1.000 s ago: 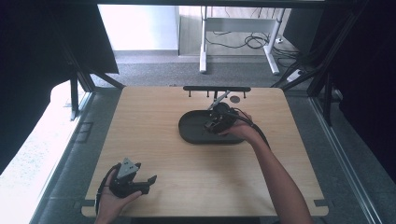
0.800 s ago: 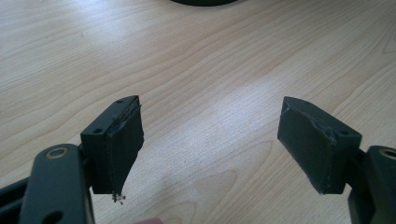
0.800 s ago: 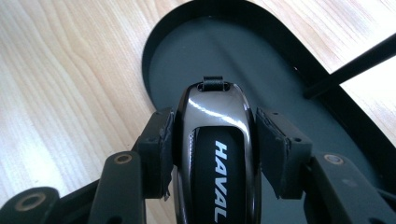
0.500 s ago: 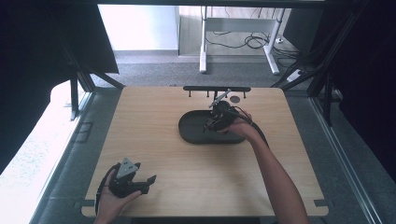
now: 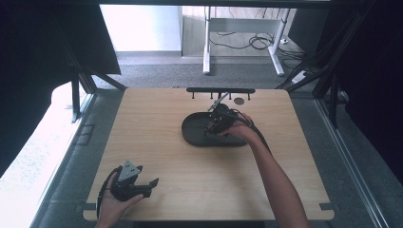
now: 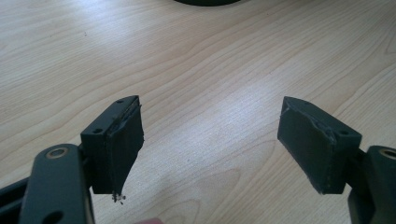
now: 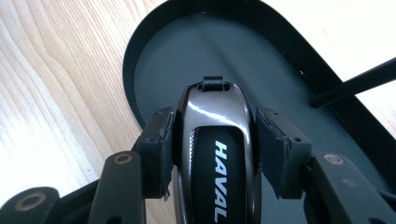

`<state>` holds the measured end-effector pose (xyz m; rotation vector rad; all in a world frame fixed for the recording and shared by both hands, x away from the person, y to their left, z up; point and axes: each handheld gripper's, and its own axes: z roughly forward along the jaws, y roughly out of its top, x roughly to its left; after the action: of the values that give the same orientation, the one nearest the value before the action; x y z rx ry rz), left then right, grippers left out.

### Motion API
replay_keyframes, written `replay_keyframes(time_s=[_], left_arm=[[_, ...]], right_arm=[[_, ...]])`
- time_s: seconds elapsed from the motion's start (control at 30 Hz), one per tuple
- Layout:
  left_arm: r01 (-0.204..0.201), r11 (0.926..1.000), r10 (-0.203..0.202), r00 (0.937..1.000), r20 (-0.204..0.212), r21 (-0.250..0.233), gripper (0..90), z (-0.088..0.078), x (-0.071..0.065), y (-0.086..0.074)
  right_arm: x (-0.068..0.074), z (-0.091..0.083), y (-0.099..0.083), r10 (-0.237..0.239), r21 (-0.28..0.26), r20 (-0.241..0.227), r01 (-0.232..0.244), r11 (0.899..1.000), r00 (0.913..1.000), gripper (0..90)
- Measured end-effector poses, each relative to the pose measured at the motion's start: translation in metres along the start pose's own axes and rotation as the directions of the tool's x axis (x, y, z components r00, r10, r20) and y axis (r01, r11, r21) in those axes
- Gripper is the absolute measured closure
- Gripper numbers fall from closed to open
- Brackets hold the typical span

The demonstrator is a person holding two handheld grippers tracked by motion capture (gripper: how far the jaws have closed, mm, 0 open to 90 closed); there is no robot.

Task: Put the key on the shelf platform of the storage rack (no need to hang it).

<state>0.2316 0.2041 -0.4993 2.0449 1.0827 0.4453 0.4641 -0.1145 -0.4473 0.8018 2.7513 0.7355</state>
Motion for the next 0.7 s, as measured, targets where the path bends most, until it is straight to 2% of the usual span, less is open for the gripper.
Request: replay_keyframes(time_s=[0.3,0.7], left_arm=[[0.0,1.0,0.0,1.0,0.001,0.002,22.6,0.001,0.0,0.0],[-0.001,1.0,0.001,1.0,0.002,0.005,22.6,0.001,-0.001,0.0]], right_arm=[[-0.001,0.01,-0.003,-0.002,0.036,0.006,0.001,0.999,1.0,49.3],[-0.013,0.015,-0.015,0.023,0.075,0.021,-0.024,0.997,0.9995,49.3]])
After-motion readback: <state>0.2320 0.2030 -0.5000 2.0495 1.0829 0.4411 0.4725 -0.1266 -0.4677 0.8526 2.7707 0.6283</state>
